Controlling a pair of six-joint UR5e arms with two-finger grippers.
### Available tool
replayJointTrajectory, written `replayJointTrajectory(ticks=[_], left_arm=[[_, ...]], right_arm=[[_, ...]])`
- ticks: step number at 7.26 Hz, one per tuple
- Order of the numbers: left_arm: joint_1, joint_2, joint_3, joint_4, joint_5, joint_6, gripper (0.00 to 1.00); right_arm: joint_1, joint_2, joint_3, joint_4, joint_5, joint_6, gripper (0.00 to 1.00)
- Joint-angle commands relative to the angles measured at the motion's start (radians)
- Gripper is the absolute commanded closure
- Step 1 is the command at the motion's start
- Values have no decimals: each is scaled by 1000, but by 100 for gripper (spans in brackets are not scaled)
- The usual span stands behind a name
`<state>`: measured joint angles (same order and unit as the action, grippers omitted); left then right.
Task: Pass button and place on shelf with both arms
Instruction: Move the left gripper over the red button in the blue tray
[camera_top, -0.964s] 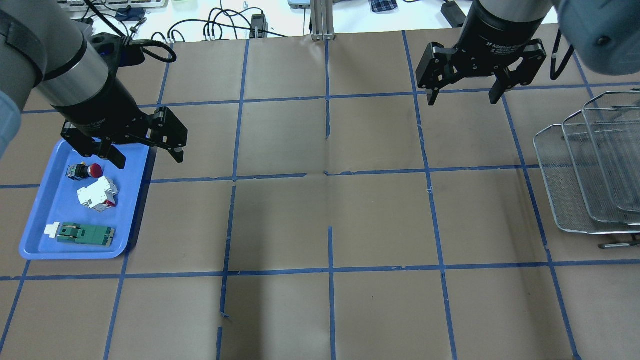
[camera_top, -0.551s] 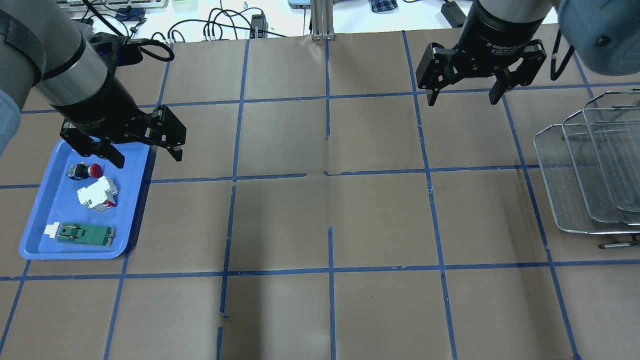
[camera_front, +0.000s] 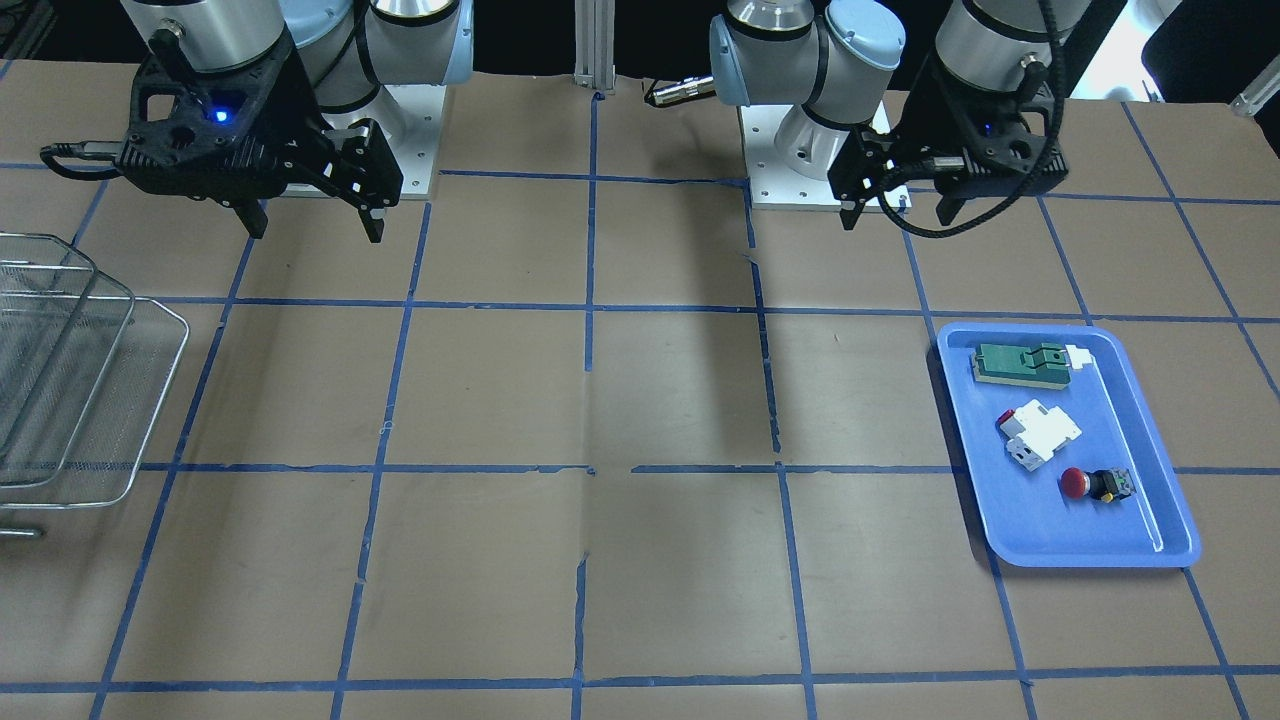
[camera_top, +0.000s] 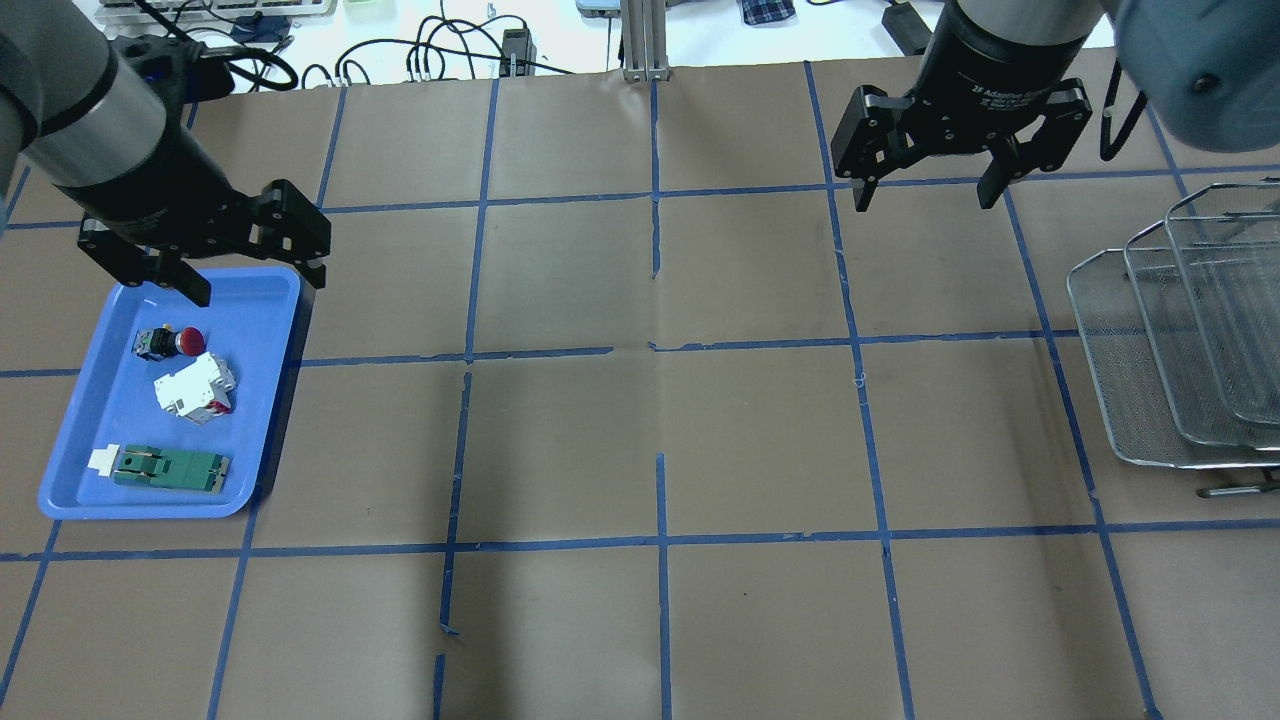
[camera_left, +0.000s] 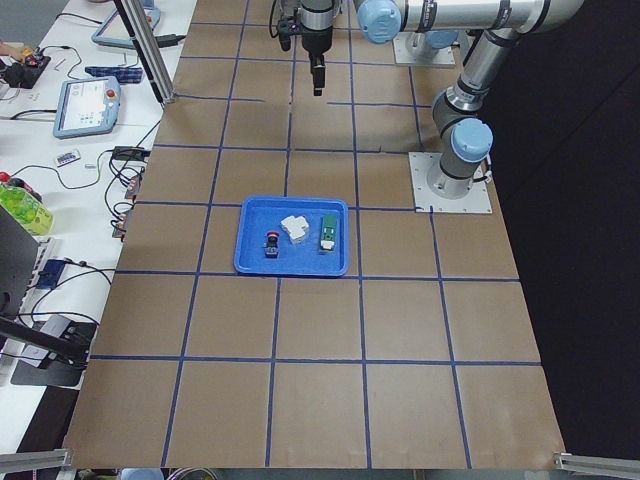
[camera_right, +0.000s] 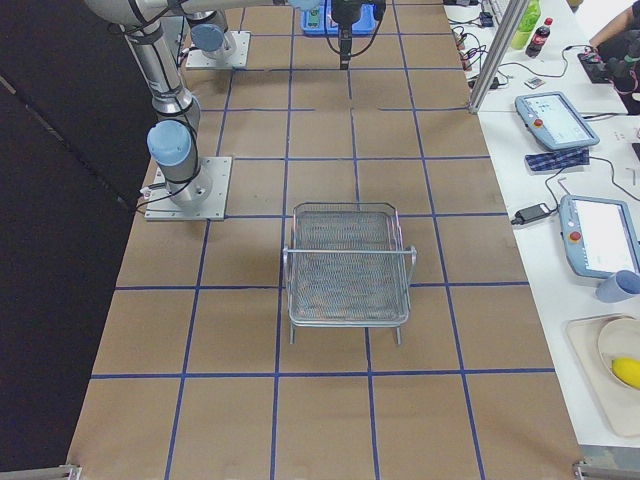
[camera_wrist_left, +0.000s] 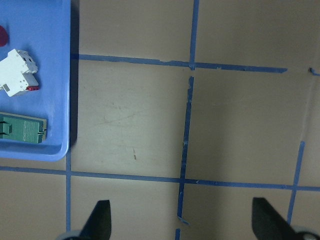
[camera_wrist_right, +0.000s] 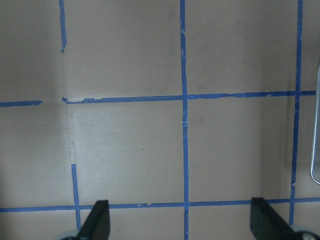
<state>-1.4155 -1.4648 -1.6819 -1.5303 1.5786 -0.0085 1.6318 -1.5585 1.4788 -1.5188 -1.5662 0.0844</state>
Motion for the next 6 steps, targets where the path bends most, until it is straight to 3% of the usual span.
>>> replayJointTrajectory(ticks=[1, 4, 6], left_arm=[[113, -19, -6, 90, 0, -14, 0], [300, -104, -19, 176, -2, -346, 0], [392, -172, -53, 301, 4, -461, 0]], right_arm=[[0, 0, 0, 0, 0, 0, 0], [0, 0, 2, -7, 0, 0, 0], [0, 5, 2, -12, 0, 0, 0]])
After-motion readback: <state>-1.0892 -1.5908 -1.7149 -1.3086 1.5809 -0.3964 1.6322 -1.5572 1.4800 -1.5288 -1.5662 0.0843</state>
